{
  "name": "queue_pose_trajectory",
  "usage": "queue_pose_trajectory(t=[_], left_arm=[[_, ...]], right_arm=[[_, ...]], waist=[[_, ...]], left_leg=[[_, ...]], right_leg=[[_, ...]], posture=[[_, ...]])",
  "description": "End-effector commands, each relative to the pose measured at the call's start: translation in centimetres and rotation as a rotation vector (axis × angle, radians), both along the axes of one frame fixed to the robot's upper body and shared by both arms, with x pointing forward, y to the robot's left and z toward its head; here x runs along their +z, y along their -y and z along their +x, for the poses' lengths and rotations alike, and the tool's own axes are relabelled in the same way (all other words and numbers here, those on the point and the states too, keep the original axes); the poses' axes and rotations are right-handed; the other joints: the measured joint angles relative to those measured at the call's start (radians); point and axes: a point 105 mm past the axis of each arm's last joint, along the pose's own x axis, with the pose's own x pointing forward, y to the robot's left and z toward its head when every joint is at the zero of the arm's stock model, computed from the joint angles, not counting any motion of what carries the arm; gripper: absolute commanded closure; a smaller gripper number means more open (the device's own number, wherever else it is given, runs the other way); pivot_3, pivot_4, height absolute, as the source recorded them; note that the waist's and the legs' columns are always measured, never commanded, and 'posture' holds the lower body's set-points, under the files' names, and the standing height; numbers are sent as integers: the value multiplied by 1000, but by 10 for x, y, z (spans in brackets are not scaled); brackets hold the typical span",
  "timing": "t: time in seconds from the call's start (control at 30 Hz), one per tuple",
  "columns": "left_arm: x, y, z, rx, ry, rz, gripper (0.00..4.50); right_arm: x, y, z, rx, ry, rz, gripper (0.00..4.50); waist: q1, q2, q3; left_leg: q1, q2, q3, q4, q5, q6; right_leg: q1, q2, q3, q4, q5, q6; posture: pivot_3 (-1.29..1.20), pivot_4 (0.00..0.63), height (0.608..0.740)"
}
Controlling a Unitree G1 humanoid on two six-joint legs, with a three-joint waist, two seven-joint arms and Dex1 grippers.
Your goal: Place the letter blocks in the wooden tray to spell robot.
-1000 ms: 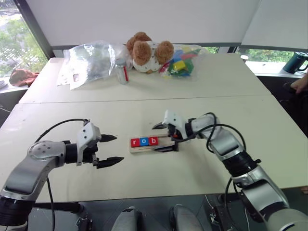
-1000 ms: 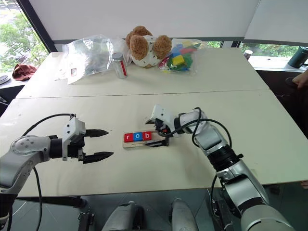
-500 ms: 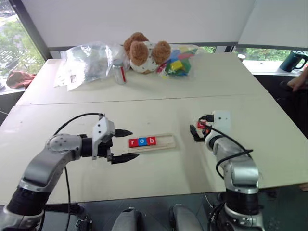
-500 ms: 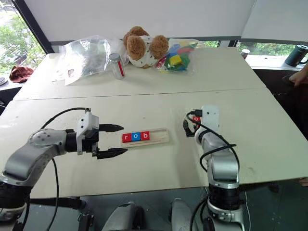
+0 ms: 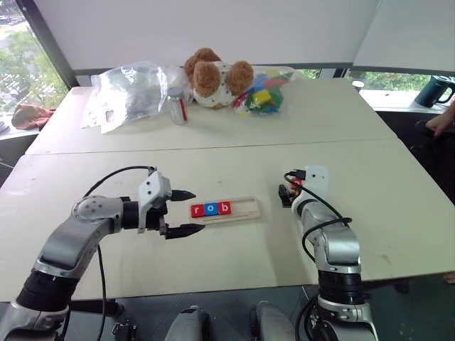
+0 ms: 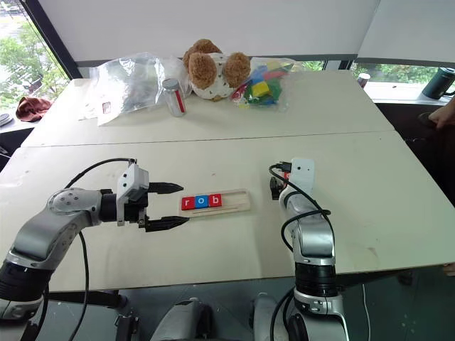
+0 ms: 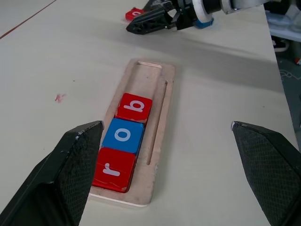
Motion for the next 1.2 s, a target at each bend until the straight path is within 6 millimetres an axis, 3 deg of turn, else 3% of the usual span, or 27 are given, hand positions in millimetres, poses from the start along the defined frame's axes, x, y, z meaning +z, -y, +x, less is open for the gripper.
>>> queue_pose_trajectory(t=[0.03,0.07,0.23,0.37,0.53,0.8,1.0,1.03,1.13,1.2], left_arm=[[10,-1,-2,5,49,-4,0],[10,-3,-2,10,48,-3,0],[9,-16,1,54,45,15,0],[7,-30,1,71,33,52,0],[7,-31,4,66,39,62,0],[5,-23,7,27,35,58,0],[6,-22,9,23,41,59,0],[6,-22,9,23,43,60,0],[6,-24,11,27,46,64,0],[7,-27,11,25,49,72,0]], right_arm=[[-1,9,2,-28,8,-28,2831],[-1,9,3,-30,10,-34,3358],[8,9,0,-8,35,-63,3370],[26,-5,-26,74,51,-54,3370],[21,-14,-60,82,-28,3,3370],[-2,-23,-69,89,-159,90,3370],[-4,-20,-67,96,-173,48,235],[0,-18,-66,99,-153,23,52],[16,-18,-63,117,-86,-10,52],[40,-24,-63,198,11,14,52]], waist=[[3,0,0],[4,0,0],[3,0,0],[3,0,0],[2,0,0],[2,0,0],[3,0,0],[4,0,0],[5,0,0],[3,0,0]], left_leg=[[0,0,0,0,0,0],[0,0,0,1,0,0],[0,0,0,1,0,0],[0,0,-1,0,0,0],[-1,1,-1,-1,0,0],[0,0,-1,0,0,0],[0,0,-1,1,0,0],[0,0,-1,1,0,0],[0,-1,-1,1,0,1],[0,0,-1,1,0,1]], right_leg=[[0,0,0,0,0,0],[1,0,0,0,0,0],[1,0,0,0,0,0],[1,0,0,0,0,0],[0,0,0,-1,0,0],[1,0,-1,-1,0,0],[1,0,-1,-1,0,0],[1,0,-1,-1,0,0],[2,0,-1,-1,0,0],[1,0,-1,-1,0,0]], posture=[[0,150,740],[0,150,740],[0,150,740],[0,150,740],[0,150,740],[0,150,740],[0,150,740],[0,150,740],[0,150,740],[0,150,740]])
